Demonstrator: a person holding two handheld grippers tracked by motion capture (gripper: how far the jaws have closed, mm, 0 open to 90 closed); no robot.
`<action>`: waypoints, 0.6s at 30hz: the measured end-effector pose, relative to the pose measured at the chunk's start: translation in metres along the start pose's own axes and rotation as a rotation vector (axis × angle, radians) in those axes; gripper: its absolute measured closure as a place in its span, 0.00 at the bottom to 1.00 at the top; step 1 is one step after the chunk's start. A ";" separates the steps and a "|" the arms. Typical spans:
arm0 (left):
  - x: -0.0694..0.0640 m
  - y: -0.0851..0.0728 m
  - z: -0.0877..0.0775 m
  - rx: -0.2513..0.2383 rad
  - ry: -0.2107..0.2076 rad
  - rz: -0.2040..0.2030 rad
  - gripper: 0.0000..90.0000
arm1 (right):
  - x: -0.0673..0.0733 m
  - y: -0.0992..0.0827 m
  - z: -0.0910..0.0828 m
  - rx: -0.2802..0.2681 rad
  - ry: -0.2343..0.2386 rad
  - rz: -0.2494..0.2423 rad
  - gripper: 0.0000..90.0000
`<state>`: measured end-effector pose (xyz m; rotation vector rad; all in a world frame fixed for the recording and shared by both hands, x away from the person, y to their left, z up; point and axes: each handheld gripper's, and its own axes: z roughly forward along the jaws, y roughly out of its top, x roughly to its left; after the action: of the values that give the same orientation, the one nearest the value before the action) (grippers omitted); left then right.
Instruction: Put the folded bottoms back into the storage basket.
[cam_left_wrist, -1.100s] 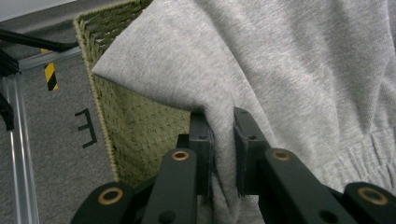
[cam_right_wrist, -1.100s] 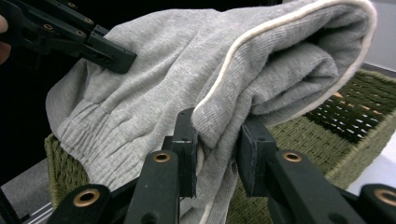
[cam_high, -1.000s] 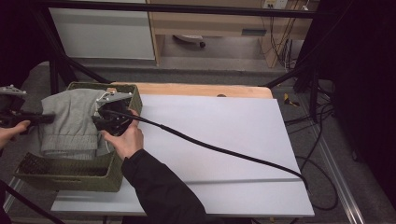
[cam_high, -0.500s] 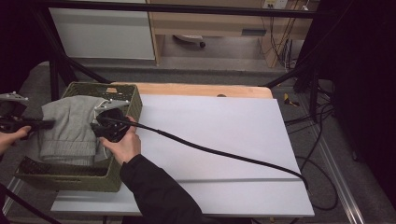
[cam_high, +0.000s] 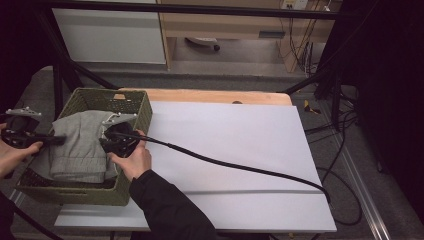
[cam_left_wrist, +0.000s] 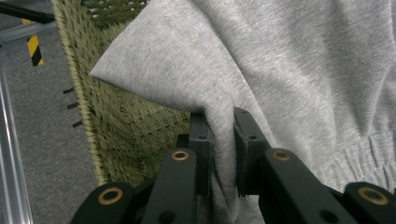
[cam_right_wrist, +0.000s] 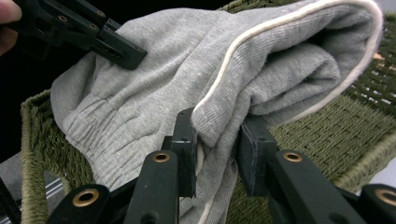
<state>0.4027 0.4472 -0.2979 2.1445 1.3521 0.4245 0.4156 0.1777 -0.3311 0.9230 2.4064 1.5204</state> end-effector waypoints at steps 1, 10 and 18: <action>0.000 -0.001 0.002 0.002 -0.002 -0.002 0.89 | -0.001 -0.001 0.001 0.004 0.000 0.000 0.79; 0.002 -0.007 0.019 0.025 -0.002 -0.016 0.89 | -0.005 -0.011 0.010 0.031 -0.007 0.007 0.79; 0.009 -0.012 0.026 0.034 0.001 -0.048 0.88 | -0.007 -0.018 0.020 0.055 -0.001 0.020 0.76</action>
<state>0.4118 0.4515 -0.3268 2.1342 1.4180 0.3870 0.4227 0.1835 -0.3575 0.9613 2.4566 1.4667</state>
